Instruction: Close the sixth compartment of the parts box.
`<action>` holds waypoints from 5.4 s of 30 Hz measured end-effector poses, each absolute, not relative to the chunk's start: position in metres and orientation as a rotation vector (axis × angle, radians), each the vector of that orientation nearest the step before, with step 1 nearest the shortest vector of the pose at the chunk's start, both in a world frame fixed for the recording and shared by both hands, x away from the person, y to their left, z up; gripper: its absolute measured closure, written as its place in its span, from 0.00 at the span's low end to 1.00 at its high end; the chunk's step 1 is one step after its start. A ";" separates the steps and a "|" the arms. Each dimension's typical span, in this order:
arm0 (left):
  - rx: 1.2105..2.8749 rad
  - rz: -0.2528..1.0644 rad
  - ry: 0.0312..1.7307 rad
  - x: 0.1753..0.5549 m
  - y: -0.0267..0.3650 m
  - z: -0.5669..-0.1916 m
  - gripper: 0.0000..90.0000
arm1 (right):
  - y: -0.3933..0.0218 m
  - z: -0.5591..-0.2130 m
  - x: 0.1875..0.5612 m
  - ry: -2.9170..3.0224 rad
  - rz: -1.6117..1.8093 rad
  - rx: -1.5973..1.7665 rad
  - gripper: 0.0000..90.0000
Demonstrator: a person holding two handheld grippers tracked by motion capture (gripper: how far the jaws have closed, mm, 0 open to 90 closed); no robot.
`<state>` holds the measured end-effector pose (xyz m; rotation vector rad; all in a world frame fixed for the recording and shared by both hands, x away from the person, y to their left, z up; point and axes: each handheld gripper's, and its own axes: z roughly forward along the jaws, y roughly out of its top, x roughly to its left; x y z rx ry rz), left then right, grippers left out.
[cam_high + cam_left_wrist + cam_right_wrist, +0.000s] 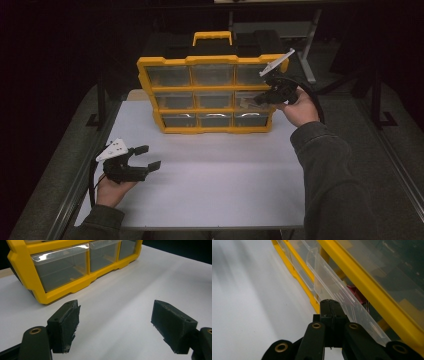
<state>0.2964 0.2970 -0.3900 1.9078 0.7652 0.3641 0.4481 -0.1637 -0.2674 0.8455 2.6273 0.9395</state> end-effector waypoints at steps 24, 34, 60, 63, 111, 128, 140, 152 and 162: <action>1.908 0.368 0.764 0.296 0.298 -0.389 0.24 | -0.165 -0.266 0.451 2.560 0.944 0.875 0.99; 1.908 0.370 0.763 0.296 0.298 -0.389 0.24 | -0.165 -0.267 0.452 2.544 0.942 0.876 0.99; 1.898 0.357 0.776 0.295 0.295 -0.390 0.24 | -0.169 -0.275 0.446 2.548 1.069 0.906 0.93; 1.900 0.359 0.771 0.296 0.294 -0.390 0.24 | -0.169 -0.276 0.445 2.550 1.106 0.923 0.90; 1.914 0.330 0.775 0.298 0.291 -0.393 0.24 | -0.158 -0.310 0.422 2.533 1.301 0.917 0.60; 1.921 0.328 0.768 0.298 0.290 -0.395 0.24 | -0.163 -0.332 0.410 2.515 1.336 0.943 0.56; 1.926 0.321 0.774 0.298 0.290 -0.395 0.24 | -0.168 -0.341 0.401 2.499 1.347 0.955 0.53; 1.925 0.315 0.775 0.298 0.291 -0.396 0.24 | -0.177 -0.349 0.390 2.477 1.367 0.978 0.47; 1.913 0.309 0.779 0.298 0.291 -0.398 0.24 | -0.183 -0.353 0.380 2.463 1.350 0.969 0.42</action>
